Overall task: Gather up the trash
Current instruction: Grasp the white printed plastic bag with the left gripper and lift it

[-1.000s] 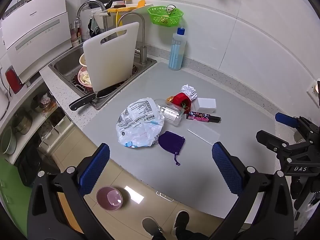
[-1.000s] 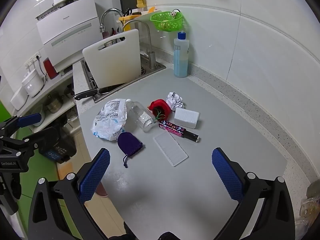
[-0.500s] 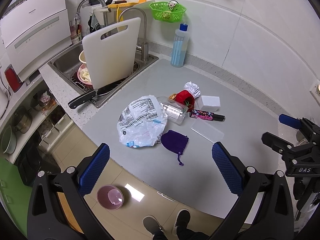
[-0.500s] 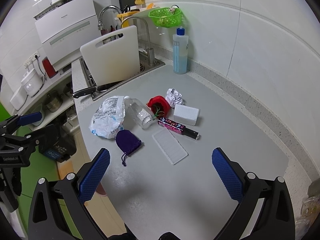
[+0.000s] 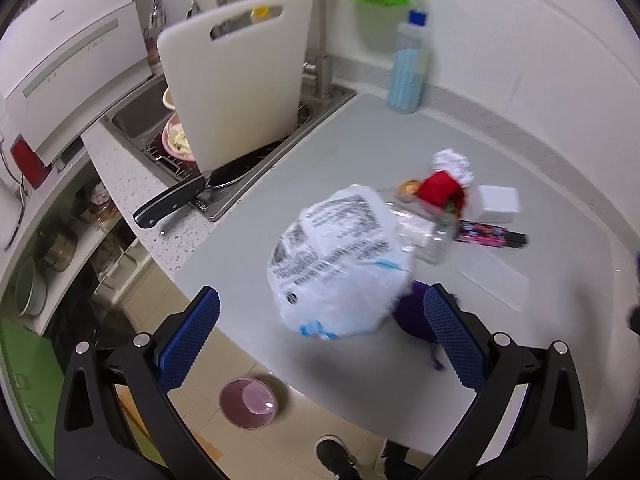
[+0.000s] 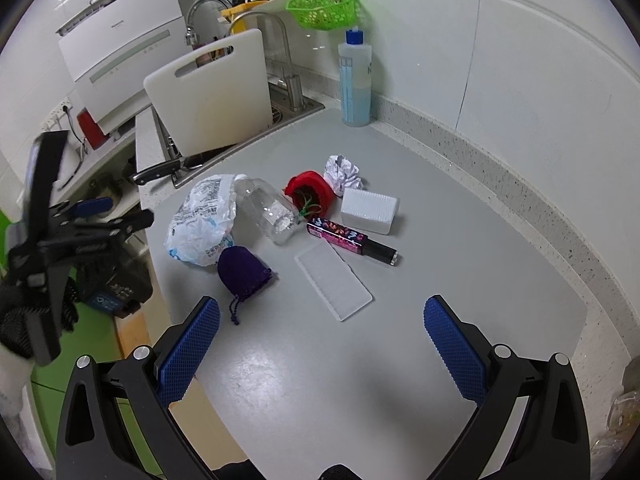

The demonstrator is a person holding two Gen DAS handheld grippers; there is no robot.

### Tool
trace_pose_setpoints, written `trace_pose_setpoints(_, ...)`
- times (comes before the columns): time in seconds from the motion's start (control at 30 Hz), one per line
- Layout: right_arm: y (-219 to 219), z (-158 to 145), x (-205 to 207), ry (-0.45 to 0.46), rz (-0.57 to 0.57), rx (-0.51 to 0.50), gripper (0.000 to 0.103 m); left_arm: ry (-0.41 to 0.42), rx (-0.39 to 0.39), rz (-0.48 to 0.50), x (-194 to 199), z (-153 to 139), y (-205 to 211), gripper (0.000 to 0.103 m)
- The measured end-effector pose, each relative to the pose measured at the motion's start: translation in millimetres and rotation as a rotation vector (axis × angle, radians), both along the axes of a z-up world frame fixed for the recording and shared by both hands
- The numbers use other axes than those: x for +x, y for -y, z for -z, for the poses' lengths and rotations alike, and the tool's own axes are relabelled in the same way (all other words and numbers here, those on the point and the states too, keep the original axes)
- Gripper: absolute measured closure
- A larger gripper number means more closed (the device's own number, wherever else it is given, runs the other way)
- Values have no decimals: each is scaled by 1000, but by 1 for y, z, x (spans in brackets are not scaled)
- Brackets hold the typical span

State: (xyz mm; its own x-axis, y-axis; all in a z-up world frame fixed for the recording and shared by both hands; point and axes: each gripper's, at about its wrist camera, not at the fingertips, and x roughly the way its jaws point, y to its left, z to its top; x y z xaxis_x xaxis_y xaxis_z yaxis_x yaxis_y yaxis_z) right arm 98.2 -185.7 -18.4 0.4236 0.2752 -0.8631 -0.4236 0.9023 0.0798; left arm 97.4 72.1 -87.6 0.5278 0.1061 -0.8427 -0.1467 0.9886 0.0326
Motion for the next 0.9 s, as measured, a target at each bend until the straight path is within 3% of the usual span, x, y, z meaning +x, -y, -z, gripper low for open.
trace_pose_setpoints(0.27, 3, 11, 11, -31, 3, -13, 5, -107, -110, -47, 46, 47, -29, 3)
trace_pose_setpoints(0.4, 5, 16, 17, -47, 6, -22, 5, -142, -95, -52, 61, 65, -30, 3)
trace_pose_setpoints(0.73, 3, 23, 27, -83, 2, -15, 5, -214, -205, -59, 79, 108, -34, 3)
trace_pose_setpoints(0.77, 3, 24, 27, -85, 1, -14, 5, -211, -216, -59, 78, 110, -35, 10)
trace_pose_setpoints(0.8, 4, 24, 27, -85, 1, -13, 5, -209, -243, -55, 78, 112, -36, 28)
trace_pose_setpoints(0.83, 4, 24, 28, -86, 1, -12, 5, -209, -257, -56, 77, 113, -37, 29)
trace_pose_setpoints(0.9, 4, 26, 29, -91, 1, -5, 5, -202, -252, -39, 76, 111, -35, 45)
